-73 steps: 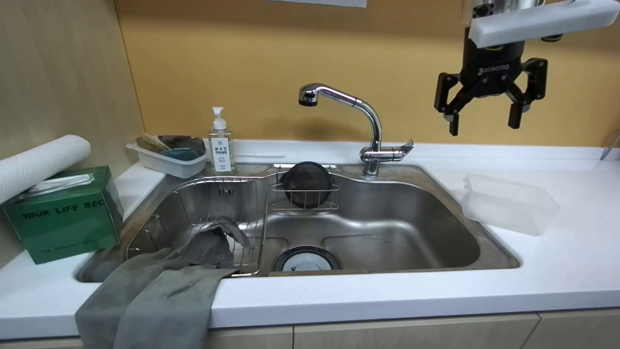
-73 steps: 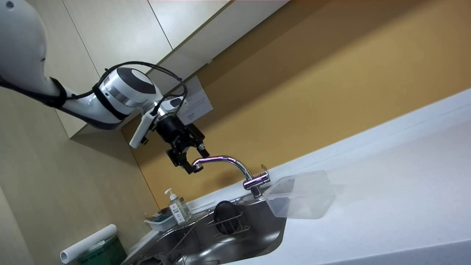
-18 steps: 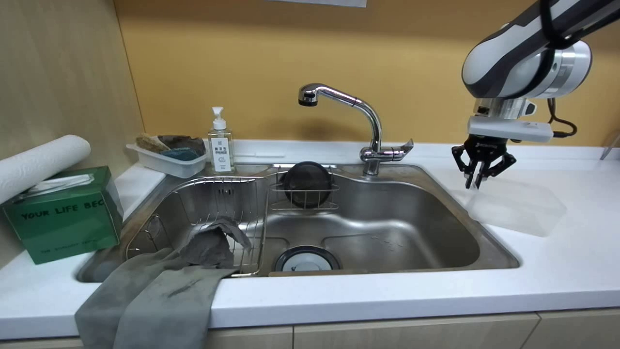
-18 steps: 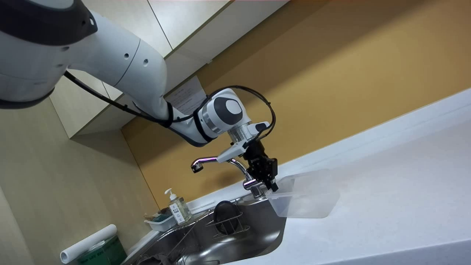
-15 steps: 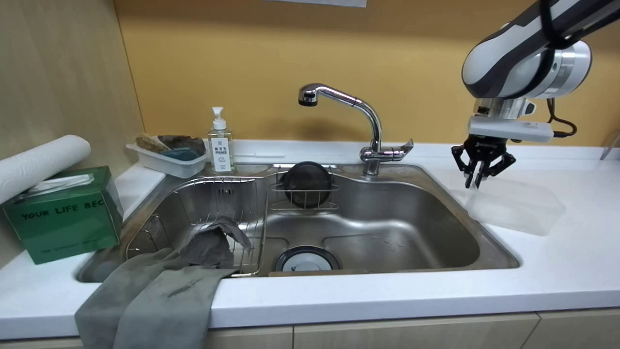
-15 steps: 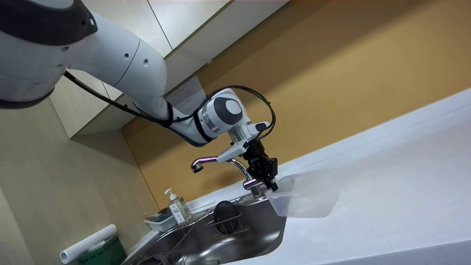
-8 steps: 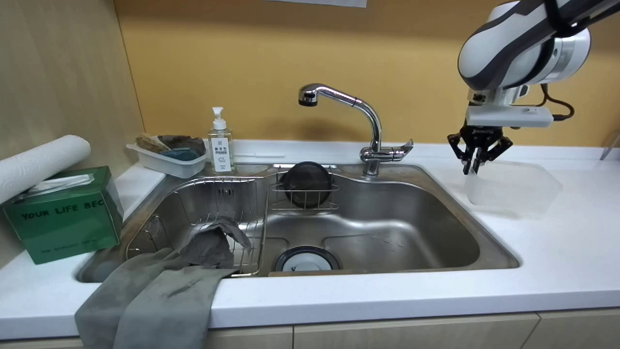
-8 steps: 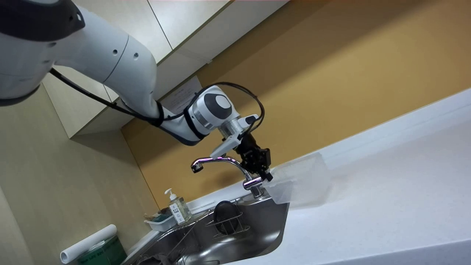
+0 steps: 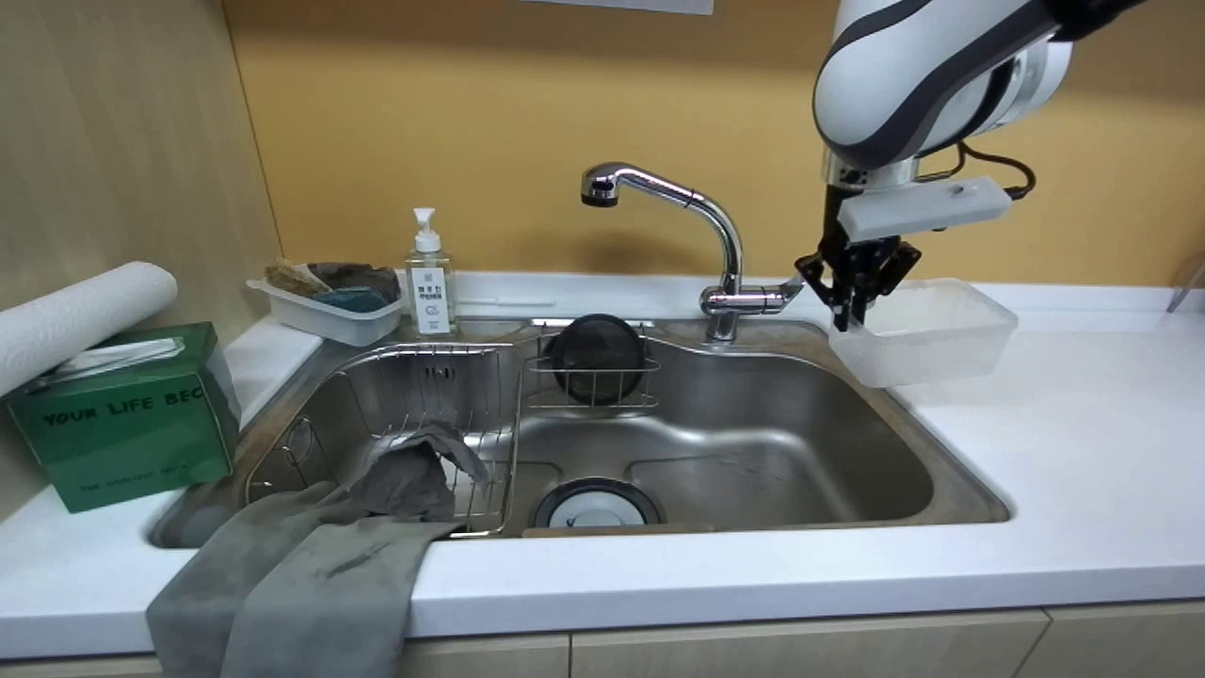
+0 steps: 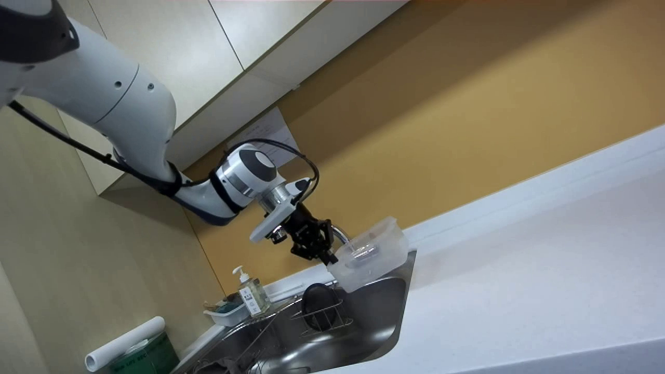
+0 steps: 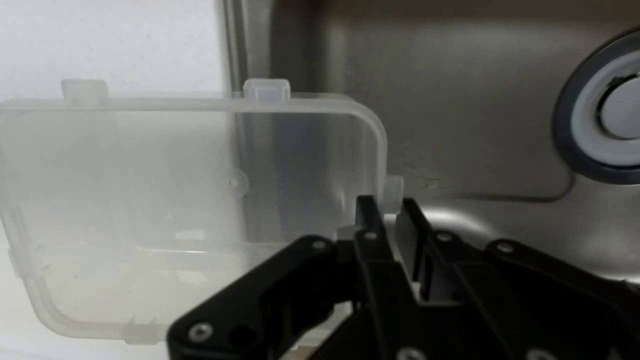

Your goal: Put the clear bowl in the sink.

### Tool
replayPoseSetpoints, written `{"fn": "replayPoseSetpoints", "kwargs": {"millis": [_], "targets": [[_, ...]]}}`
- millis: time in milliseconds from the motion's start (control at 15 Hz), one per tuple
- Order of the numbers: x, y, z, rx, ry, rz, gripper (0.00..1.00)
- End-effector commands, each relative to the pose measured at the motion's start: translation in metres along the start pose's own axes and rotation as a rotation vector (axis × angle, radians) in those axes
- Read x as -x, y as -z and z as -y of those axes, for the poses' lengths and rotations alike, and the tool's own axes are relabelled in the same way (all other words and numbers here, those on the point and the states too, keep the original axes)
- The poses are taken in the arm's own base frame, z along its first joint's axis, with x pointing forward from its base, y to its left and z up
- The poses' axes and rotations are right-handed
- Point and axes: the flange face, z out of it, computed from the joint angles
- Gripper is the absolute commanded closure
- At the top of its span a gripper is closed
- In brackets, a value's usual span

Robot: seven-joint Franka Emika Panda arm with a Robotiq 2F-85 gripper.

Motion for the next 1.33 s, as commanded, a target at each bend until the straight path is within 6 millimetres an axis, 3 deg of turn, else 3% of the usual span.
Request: {"fn": "replayPoseSetpoints", "kwargs": {"millis": [0,333,467,533,733,800,867,1267], "targets": [[0.015,0.006,0.042,-0.001,0.152,0.012,0.96],[0.021,-0.001,0.088,-0.012,0.325,0.041,0.96],[0.02,-0.004,0.09,-0.037,0.346,0.06,0.96],[0.026,-0.007,0.091,-0.031,0.322,0.046,0.85],[0.025,-0.012,0.092,-0.031,0.341,0.056,0.85],[0.025,-0.012,0.091,-0.031,0.343,0.056,0.96],[0.026,-0.015,0.093,-0.04,0.344,0.058,0.96],[0.016,-0.032,0.131,-0.088,0.398,0.024,0.96]]}}
